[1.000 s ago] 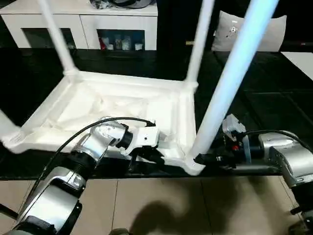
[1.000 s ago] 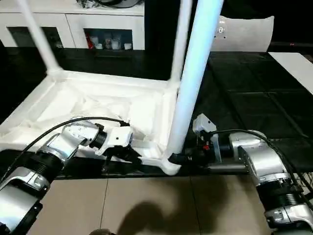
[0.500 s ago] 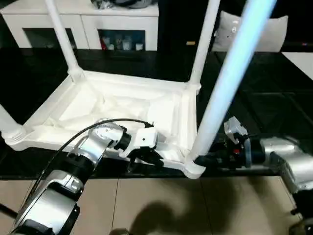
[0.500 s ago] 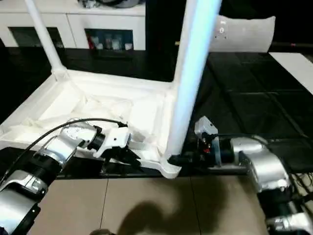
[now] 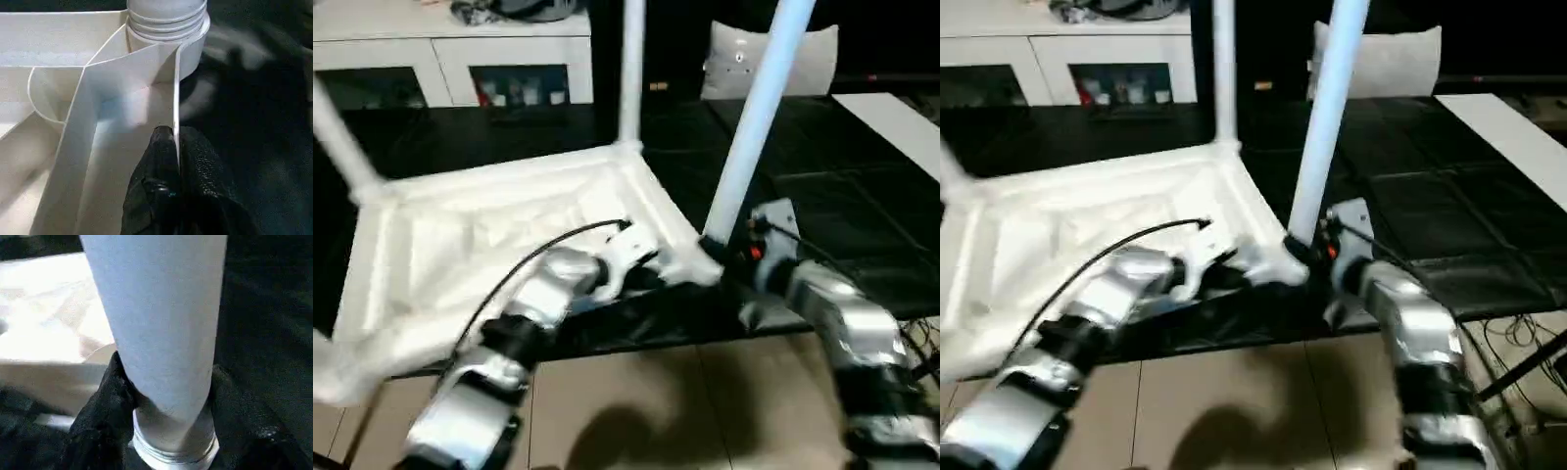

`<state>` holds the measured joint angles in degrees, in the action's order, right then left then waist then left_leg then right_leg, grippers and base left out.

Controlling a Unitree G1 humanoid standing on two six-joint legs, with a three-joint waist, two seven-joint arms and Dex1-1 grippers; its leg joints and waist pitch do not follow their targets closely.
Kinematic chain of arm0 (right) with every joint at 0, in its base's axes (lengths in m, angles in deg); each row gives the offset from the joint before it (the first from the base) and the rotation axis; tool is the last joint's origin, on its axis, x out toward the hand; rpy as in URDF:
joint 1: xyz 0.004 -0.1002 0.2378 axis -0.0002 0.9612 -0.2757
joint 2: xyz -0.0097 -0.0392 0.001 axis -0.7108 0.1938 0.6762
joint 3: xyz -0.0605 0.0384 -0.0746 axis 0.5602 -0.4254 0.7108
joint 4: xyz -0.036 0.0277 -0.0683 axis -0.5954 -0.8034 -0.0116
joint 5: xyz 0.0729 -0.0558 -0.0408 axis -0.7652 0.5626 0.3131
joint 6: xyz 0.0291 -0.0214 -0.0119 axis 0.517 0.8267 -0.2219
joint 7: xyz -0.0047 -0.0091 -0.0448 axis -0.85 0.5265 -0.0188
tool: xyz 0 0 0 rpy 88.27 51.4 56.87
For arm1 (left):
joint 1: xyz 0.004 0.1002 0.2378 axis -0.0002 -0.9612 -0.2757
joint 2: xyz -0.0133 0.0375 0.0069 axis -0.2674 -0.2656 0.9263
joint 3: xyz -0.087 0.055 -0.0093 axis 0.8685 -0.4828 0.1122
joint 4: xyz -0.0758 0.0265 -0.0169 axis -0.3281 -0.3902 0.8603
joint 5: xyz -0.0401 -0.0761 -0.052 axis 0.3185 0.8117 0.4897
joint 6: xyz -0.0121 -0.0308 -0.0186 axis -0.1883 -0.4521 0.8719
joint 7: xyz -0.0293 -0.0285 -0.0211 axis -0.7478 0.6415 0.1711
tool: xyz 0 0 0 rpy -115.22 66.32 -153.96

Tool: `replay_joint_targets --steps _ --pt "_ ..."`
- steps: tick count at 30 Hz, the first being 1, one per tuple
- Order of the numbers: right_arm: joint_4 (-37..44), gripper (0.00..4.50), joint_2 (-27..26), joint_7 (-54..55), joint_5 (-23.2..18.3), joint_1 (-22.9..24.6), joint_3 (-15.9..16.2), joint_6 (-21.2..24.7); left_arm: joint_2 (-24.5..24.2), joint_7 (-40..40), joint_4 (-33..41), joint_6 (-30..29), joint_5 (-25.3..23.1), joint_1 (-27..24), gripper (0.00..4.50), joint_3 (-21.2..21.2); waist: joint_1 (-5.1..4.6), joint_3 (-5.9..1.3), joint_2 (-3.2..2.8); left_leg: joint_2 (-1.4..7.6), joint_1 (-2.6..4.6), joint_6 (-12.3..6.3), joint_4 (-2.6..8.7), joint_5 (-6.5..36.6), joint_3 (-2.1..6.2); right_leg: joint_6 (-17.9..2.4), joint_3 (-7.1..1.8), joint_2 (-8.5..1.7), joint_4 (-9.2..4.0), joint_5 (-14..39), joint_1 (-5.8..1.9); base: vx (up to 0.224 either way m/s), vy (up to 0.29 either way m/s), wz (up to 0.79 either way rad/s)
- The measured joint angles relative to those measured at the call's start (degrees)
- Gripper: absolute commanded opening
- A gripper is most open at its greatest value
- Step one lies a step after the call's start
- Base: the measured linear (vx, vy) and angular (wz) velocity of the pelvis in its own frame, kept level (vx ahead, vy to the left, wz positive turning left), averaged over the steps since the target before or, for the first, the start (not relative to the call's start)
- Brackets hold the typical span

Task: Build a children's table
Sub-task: Rotate leg to tighten

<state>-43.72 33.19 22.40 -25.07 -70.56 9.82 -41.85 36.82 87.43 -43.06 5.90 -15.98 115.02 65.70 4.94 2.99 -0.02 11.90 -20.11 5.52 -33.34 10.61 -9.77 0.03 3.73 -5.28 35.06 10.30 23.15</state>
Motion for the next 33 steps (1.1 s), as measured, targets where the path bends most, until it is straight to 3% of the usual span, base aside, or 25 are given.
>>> replay_joint_targets --steps 2,5,9,13,14,20,28,29,31,33 --pt "-0.8 1.93 -0.6 1.7 0.3 -0.4 -0.2 -1.5 0.8 -1.6 0.6 -1.0 -0.2 0.0 0.0 0.1 0.09 -0.01 -0.02 -0.01 -0.02 0.01 0.21 0.0 -0.03 -0.2 0.01 0.0 -0.04 -0.1 0.03 0.0 0.0 0.0" --pt "-0.9 2.61 -0.5 1.0 0.4 -0.3 -0.2 -2.9 0.7 -1.9 2.3 -1.6 -0.5 -0.4 0.0 0.0 0.21 -0.01 -0.02 -0.01 -0.25 -0.17 0.35 -0.1 -0.05 -0.2 0.04 0.0 -0.06 0.0 0.22 0.0 0.0 0.0" --pt "-0.9 2.95 0.9 -2.1 -0.6 0.3 -0.4 -3.7 -0.1 -1.0 3.3 -1.2 -0.5 -0.7 0.0 -0.8 0.23 -0.01 -0.02 -0.01 -0.46 -0.38 0.34 -0.2 -0.06 -0.2 0.06 0.0 -0.06 0.1 0.4 0.0 0.0 0.0" --pt "-1.1 3.14 3.8 -7.8 -0.9 1.1 0.8 -5.4 -2.0 1.2 3.4 1.5 -0.5 -1.2 0.0 -1.8 0.29 -0.01 -0.02 -0.01 -0.44 -0.36 0.32 -0.2 -0.07 -0.2 0.07 0.0 0.0 0.0 0.4 0.0 0.0 0.0" --pt "-1.3 3.42 4.9 -9.7 -1.1 1.2 1.3 -5.9 -2.7 2.1 3.5 2.4 -0.5 -1.4 0.0 -2.1 0.34 -0.01 -0.02 0.0 -0.42 -0.28 0.32 -0.1 -0.07 -0.2 0.07 0.0 -0.01 0.0 0.39 0.0 0.0 0.0" --pt "-0.9 3.92 11.9 -22.0 -2.1 2.2 3.7 -8.4 -6.4 7.3 2.5 8.8 -0.5 -1.7 0.0 -3.5 0.57 0.02 0.03 0.0 -0.42 -0.17 0.2 -0.1 -0.05 -0.2 0.07 -0.01 -0.01 0.0 0.3 0.0 0.0 0.0" --pt "-1.1 4.0 17.5 -32.3 -2.0 3.0 6.6 -11.7 -11.0 16.3 2.1 17.1 -0.1 -2.0 0.0 -5.9 1.79 0.03 0.06 0.03 -0.41 -0.26 0.14 -0.1 -0.02 -0.2 0.13 -0.01 -0.01 0.0 0.33 0.0 0.0 0.0" --pt "-1.1 3.75 18.4 -34.7 -2.4 3.0 7.0 -11.9 -12.0 18.0 2.1 18.5 0.0 -2.0 0.0 -6.5 1.98 0.05 0.11 0.03 -0.4 -0.26 0.11 -0.1 -0.01 -0.2 0.13 -0.01 0.0 0.0 0.33 0.0 0.0 0.0" --pt "-1.1 3.75 19.3 -37.6 -3.0 3.0 7.7 -11.9 -13.0 20.4 2.1 19.8 0.2 -2.0 0.0 -6.8 2.23 0.04 0.14 0.04 -0.41 -0.28 0.01 -0.1 -0.01 -0.2 0.13 -0.02 0.02 0.0 0.3 0.0 0.0 0.0" --pt "-0.9 3.42 20.0 -41.3 -4.2 3.1 8.4 -11.0 -13.9 23.4 2.5 21.0 0.4 -1.9 0.0 -7.4 2.61 0.05 0.16 0.05 -0.39 -0.38 -0.21 0.0 0.0 -0.2 0.13 -0.03 0.07 0.0 0.31 0.0 0.0 0.0"
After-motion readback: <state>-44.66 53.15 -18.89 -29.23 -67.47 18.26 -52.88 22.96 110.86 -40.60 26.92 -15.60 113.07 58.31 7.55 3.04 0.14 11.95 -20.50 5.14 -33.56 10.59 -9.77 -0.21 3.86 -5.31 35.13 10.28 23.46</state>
